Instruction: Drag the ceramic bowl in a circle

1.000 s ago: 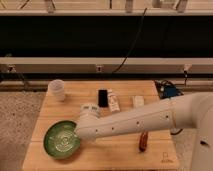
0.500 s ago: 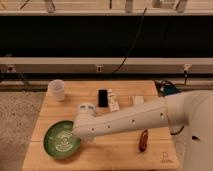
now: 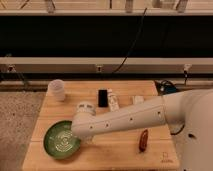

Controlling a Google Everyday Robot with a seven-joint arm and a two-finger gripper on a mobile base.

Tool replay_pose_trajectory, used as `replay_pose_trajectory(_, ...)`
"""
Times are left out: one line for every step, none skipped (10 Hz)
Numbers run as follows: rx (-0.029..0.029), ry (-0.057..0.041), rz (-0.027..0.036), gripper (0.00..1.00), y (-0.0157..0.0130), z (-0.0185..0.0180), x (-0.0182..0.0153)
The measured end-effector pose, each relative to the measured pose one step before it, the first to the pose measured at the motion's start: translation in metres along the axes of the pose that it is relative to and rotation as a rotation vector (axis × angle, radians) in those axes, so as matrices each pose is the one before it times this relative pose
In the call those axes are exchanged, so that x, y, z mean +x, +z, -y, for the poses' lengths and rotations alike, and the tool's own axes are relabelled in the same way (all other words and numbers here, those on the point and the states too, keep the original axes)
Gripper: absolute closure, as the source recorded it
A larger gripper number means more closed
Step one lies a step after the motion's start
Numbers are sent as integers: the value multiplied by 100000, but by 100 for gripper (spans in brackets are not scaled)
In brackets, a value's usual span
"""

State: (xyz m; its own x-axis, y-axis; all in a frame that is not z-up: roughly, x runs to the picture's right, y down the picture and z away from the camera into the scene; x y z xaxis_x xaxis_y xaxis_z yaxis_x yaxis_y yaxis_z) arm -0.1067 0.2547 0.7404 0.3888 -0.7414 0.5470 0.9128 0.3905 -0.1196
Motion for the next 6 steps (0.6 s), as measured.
replay_pose_trajectory(-488, -413, 759, 20, 141, 192, -306)
replay_pose_trajectory(104, -1411, 1046, 20, 194, 753, -488)
replay_pose_trajectory(-428, -564, 847, 20, 107, -7, -74)
replay_pose_trajectory(-523, -550, 596, 20, 152, -176, 80)
replay_pose_trajectory(-181, 223, 656, 20, 140, -89, -11)
replay_pose_trajectory(122, -75, 1096, 20, 220, 107, -128)
